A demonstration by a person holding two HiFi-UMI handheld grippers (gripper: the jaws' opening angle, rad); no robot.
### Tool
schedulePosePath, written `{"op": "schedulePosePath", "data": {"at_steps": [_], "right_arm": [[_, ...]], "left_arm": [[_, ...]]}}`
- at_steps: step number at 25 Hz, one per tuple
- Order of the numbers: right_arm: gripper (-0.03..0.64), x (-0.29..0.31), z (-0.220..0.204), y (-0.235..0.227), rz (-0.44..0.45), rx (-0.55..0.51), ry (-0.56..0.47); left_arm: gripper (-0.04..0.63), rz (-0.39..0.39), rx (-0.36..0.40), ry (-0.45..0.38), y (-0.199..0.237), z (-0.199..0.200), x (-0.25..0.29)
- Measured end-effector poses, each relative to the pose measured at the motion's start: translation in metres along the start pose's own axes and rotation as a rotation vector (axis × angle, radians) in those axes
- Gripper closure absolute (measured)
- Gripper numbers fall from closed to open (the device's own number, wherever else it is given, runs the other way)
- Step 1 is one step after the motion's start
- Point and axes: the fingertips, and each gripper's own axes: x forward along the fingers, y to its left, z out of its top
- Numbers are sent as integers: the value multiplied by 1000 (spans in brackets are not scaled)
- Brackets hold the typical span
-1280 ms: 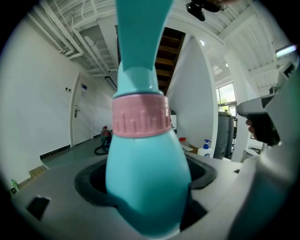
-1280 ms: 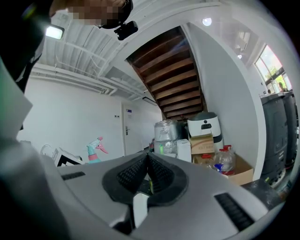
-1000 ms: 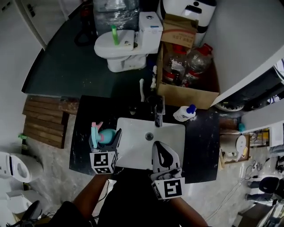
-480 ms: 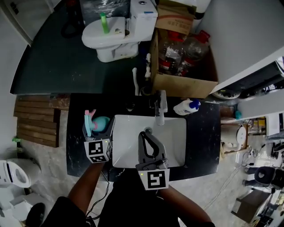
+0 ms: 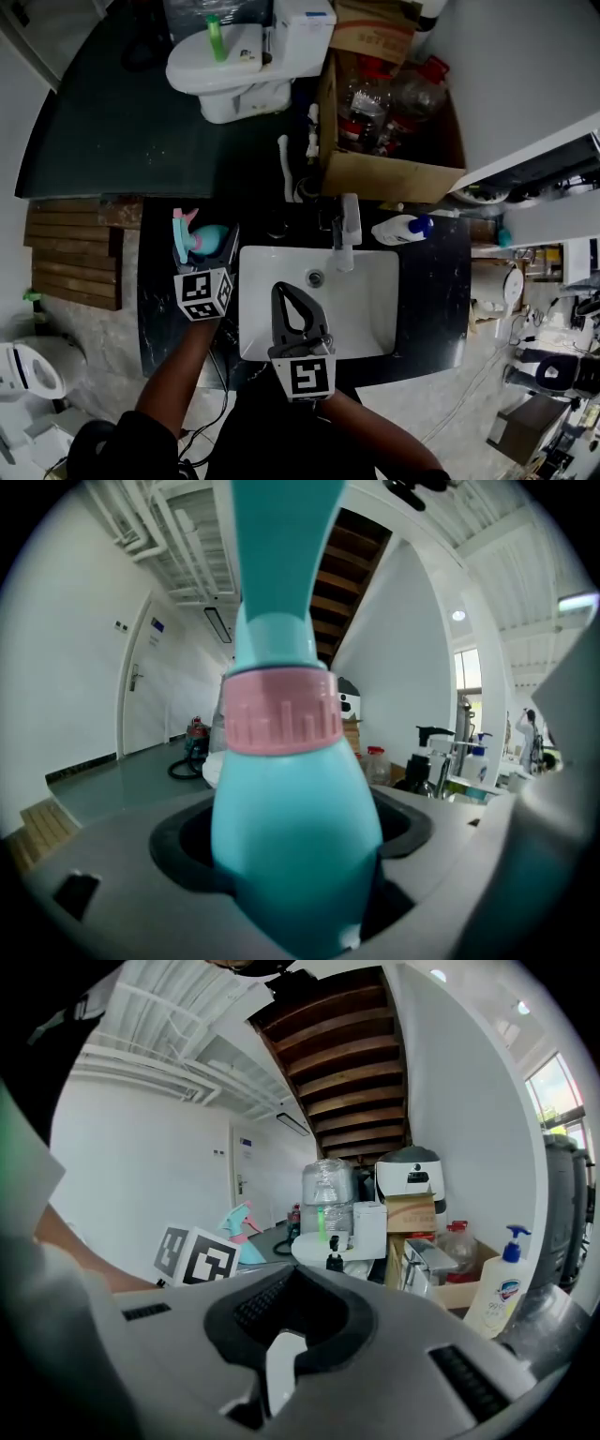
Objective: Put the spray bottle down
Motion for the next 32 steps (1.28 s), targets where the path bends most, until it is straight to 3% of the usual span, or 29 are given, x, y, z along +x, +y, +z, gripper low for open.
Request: {"op": "schedulePosePath", "data": {"at_steps": [5, 7, 12, 22, 28, 32], "right_arm": [[601, 5, -6, 13, 37, -46, 39], [601, 4, -14, 19, 62, -77, 84], [601, 10, -15, 3, 12, 0, 50], [601, 8, -24, 1, 13, -17, 69], [601, -5, -33, 4, 23, -26, 100], [601, -10, -29, -1, -14, 30, 80]], "left_arm": [[172, -37, 60, -12, -7, -6, 33], [172, -42, 47, -5, -7, -12, 42], [172, -15, 85, 23, -8, -22, 58], [172, -49, 217, 4, -18, -27, 66], [172, -35, 190, 14, -18, -27, 64], [172, -33, 186, 4, -16, -22, 58]]}}
